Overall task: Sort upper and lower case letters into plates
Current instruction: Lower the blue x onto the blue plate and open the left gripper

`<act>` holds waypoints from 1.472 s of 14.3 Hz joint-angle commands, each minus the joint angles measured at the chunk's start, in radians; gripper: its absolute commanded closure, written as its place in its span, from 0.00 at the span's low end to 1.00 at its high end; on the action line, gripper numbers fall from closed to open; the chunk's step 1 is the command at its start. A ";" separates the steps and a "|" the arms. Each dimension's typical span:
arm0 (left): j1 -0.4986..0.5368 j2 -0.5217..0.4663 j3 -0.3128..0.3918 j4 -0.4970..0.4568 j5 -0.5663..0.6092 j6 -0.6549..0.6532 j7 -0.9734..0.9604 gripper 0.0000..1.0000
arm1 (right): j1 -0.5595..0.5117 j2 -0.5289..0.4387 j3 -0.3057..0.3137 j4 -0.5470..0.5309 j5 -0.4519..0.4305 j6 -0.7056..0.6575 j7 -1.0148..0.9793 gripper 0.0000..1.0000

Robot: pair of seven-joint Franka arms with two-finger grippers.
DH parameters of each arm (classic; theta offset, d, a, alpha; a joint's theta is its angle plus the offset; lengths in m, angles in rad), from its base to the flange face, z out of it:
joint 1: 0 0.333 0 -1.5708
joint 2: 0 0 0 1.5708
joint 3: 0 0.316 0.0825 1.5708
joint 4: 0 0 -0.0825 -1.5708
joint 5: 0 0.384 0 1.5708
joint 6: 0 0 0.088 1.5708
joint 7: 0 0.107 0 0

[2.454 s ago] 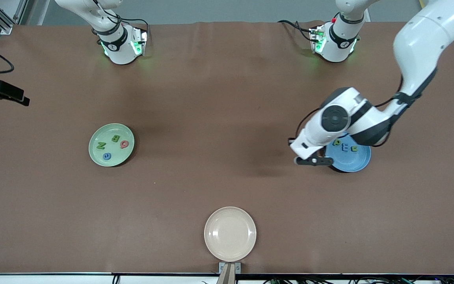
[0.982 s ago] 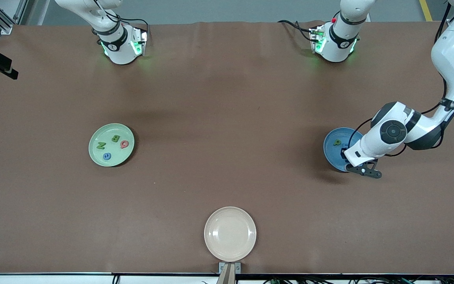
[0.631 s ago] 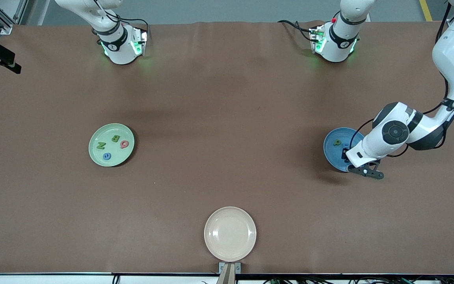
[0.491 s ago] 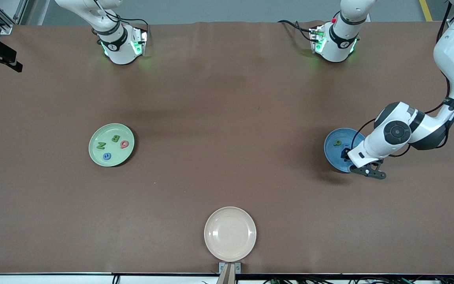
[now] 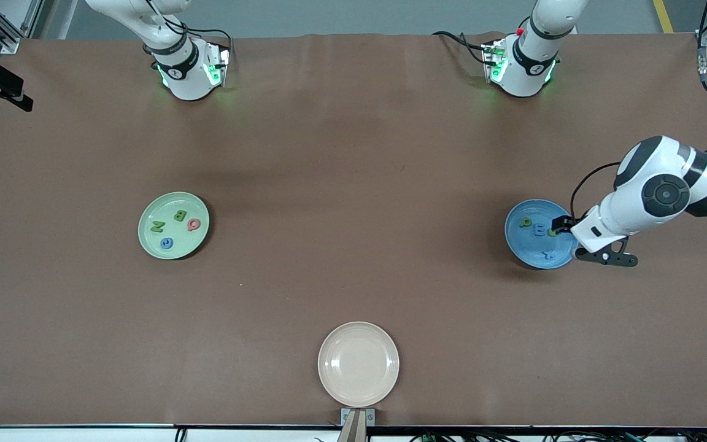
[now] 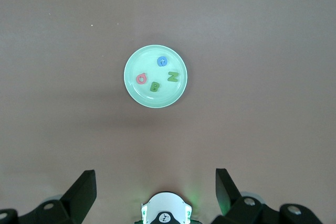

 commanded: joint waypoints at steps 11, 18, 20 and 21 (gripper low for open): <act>0.001 -0.016 -0.045 0.113 -0.090 -0.111 0.009 0.00 | -0.051 -0.042 0.024 -0.060 0.021 0.014 0.017 0.00; -0.104 -0.120 0.094 0.158 -0.218 -0.111 0.026 0.00 | -0.031 -0.045 0.022 -0.062 0.004 0.024 0.014 0.00; -0.222 -0.203 0.226 0.198 -0.327 -0.111 0.096 0.00 | -0.031 -0.046 0.022 -0.062 0.004 0.026 0.016 0.00; -0.288 -0.245 0.312 0.211 -0.397 -0.110 0.145 0.00 | -0.031 -0.046 0.022 -0.062 0.005 0.027 0.016 0.00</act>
